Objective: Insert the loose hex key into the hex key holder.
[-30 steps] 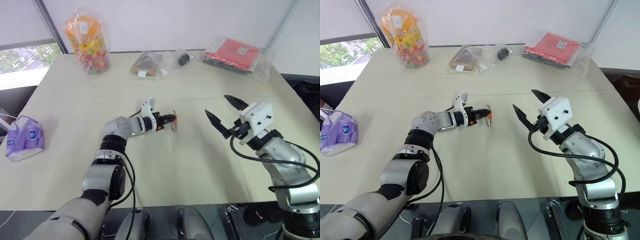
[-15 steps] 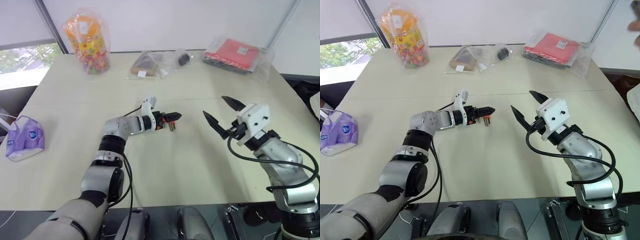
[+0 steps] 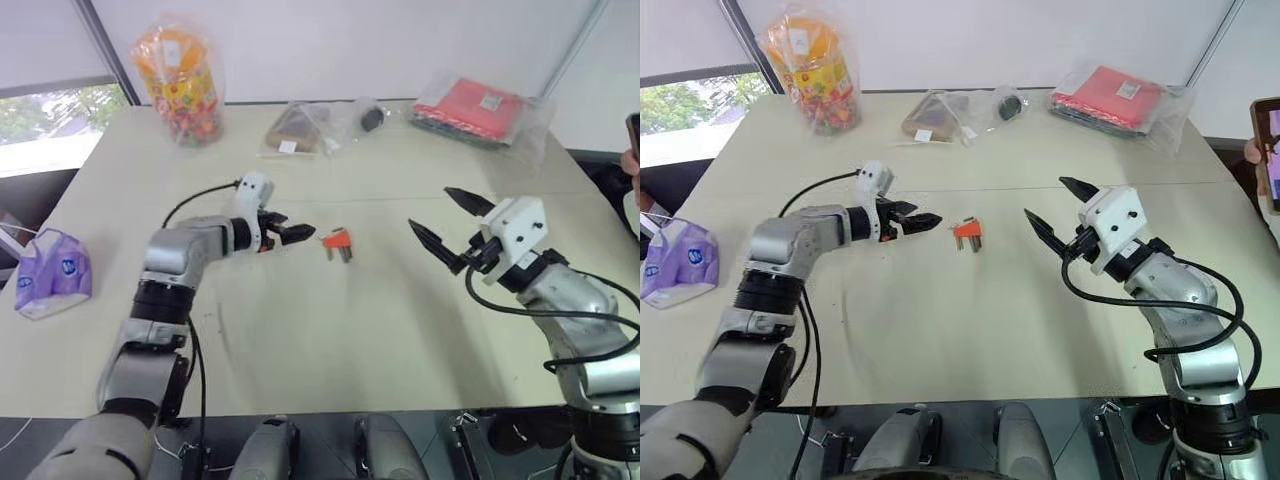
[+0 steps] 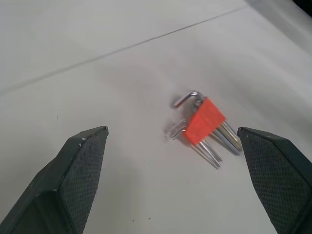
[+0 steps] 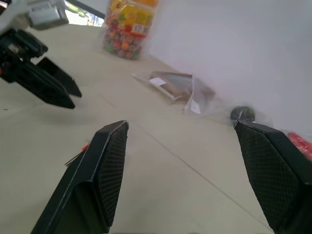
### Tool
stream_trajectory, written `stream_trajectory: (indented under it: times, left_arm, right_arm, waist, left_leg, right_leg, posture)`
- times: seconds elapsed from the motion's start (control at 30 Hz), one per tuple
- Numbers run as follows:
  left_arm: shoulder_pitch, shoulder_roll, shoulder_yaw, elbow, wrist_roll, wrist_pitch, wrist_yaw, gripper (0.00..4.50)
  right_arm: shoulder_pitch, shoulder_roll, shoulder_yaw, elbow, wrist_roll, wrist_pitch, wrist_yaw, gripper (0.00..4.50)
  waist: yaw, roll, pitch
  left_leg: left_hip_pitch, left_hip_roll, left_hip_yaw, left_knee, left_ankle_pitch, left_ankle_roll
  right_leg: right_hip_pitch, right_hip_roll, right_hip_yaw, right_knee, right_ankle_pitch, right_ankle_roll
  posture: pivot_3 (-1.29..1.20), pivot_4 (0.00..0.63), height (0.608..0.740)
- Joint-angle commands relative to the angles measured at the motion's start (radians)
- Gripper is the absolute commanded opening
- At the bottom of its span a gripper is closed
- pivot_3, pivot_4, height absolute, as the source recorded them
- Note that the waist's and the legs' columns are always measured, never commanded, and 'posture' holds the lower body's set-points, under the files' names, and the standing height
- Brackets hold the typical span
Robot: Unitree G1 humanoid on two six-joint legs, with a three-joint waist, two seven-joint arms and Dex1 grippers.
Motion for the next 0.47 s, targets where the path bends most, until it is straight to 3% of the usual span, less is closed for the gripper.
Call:
stream_trajectory:
  times: [0.03,0.23,0.47]
  left_arm:
    - [0.017,0.062,-0.017,-0.092,0.018,-0.070,-0.076,4.44]
    - [0.046,0.185,-0.014,-0.182,0.035,-0.156,-0.170,4.44]
    - [0.142,0.285,0.023,-0.321,0.009,-0.185,-0.221,4.44]
  right_arm:
    - [-0.025,-0.078,-0.024,-0.001,0.057,0.044,0.097,3.60]
    - [-0.079,-0.240,0.005,0.043,0.096,0.125,0.267,3.60]
    - [-0.144,-0.346,0.051,0.090,0.068,0.127,0.391,3.60]
  waist:
    - [0.000,0.000,0.000]
    - [0.000,0.000,0.000]
    - [-0.001,0.000,0.000]
  left_leg:
    - [0.000,0.000,0.000,0.000,0.000,0.000]
    - [0.000,0.000,0.000,0.000,0.000,0.001]
    - [-0.001,0.001,0.000,0.000,-0.001,0.002]
  right_leg:
    - [0.000,0.000,0.000,0.000,0.000,0.000]
    - [0.000,0.000,0.000,-0.001,0.000,0.000]
    - [0.000,-0.001,0.000,-0.002,0.000,0.000]
  posture:
    - [0.00,0.150,0.740]
    - [0.00,0.150,0.740]
    - [0.00,0.150,0.740]
